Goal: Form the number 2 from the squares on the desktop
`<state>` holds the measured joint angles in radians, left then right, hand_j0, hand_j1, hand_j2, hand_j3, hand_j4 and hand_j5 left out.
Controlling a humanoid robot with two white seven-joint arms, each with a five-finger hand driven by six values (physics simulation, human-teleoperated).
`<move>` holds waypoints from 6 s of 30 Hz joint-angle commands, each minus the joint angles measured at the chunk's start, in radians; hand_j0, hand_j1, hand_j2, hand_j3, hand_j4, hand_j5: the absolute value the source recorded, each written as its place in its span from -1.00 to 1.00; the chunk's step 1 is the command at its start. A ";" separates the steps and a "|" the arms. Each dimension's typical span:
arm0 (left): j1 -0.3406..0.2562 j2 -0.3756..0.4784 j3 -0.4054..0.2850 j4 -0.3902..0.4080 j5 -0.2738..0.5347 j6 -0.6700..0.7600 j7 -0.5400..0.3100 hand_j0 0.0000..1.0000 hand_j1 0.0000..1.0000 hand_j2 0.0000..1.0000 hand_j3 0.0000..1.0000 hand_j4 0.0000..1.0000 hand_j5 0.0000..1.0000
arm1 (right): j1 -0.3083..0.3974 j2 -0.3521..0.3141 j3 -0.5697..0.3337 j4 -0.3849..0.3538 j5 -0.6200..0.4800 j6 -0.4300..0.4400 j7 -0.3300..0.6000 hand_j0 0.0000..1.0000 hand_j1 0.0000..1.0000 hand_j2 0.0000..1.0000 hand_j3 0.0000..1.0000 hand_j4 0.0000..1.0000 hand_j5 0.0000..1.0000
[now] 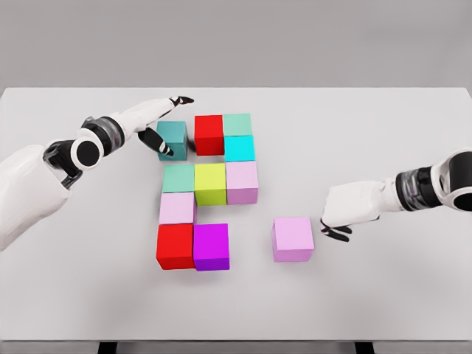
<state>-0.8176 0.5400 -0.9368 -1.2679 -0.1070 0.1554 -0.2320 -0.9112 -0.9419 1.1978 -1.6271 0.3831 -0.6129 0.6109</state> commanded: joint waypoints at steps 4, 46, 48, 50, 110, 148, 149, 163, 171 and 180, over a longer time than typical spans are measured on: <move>0.000 -0.009 0.012 0.019 0.000 -0.014 0.003 1.00 1.00 1.00 1.00 1.00 1.00 | 0.000 -0.001 0.023 -0.025 -0.006 0.002 0.000 -0.76 -0.76 -0.76 -0.76 -0.76 -0.76; 0.002 -0.043 0.027 0.064 0.006 -0.043 0.002 1.00 1.00 1.00 1.00 1.00 1.00 | -0.009 0.080 0.037 -0.033 -0.024 0.002 0.000 -0.76 -0.76 -0.76 -0.76 -0.76 -0.76; 0.002 -0.042 0.027 0.064 0.006 -0.045 0.002 1.00 1.00 1.00 1.00 1.00 1.00 | -0.009 0.083 0.039 -0.033 -0.024 0.002 0.000 -0.76 -0.76 -0.76 -0.76 -0.76 -0.76; 0.002 -0.041 0.027 0.064 0.006 -0.045 0.002 1.00 1.00 1.00 1.00 1.00 1.00 | -0.009 0.084 0.039 -0.033 -0.024 0.002 0.000 -0.76 -0.76 -0.76 -0.76 -0.76 -0.76; -0.104 -0.022 -0.054 0.223 0.004 -0.074 -0.092 0.84 0.84 0.84 0.84 0.84 0.84 | 0.011 0.081 0.055 -0.039 -0.047 0.002 0.000 -0.76 -0.76 -0.76 -0.76 -0.76 -0.76; -0.135 -0.008 -0.094 0.214 0.006 -0.108 -0.227 0.91 0.91 0.91 0.91 0.91 0.91 | 0.003 0.107 0.049 -0.014 -0.061 0.002 0.000 -0.75 -0.75 -0.75 -0.75 -0.75 -0.75; -0.135 -0.008 -0.094 0.214 0.004 -0.109 -0.227 0.91 0.91 0.91 0.91 0.91 0.91 | 0.002 0.109 0.049 -0.002 -0.061 0.002 0.000 -0.75 -0.75 -0.75 -0.75 -0.75 -0.75; -0.155 -0.022 -0.094 0.234 -0.039 -0.119 -0.216 0.92 0.92 0.92 0.92 0.92 0.92 | -0.012 0.124 0.049 0.012 -0.056 0.002 0.000 -0.75 -0.75 -0.75 -0.75 -0.75 -0.75; -0.153 -0.023 -0.094 0.223 -0.040 -0.151 -0.216 0.92 0.92 0.92 0.92 0.92 0.92 | -0.025 0.124 0.049 0.035 -0.041 0.002 0.000 -0.76 -0.76 -0.76 -0.76 -0.76 -0.76; -0.153 -0.018 -0.096 0.223 -0.048 -0.218 -0.227 0.92 0.92 0.92 0.92 0.92 0.92 | -0.026 0.140 0.049 0.033 -0.039 0.002 0.000 -0.76 -0.76 -0.76 -0.76 -0.76 -0.76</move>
<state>-0.9710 0.5205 -1.0332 -1.0445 -0.1520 -0.0430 -0.4569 -0.9373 -0.8036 1.2477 -1.5934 0.3479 -0.6130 0.6110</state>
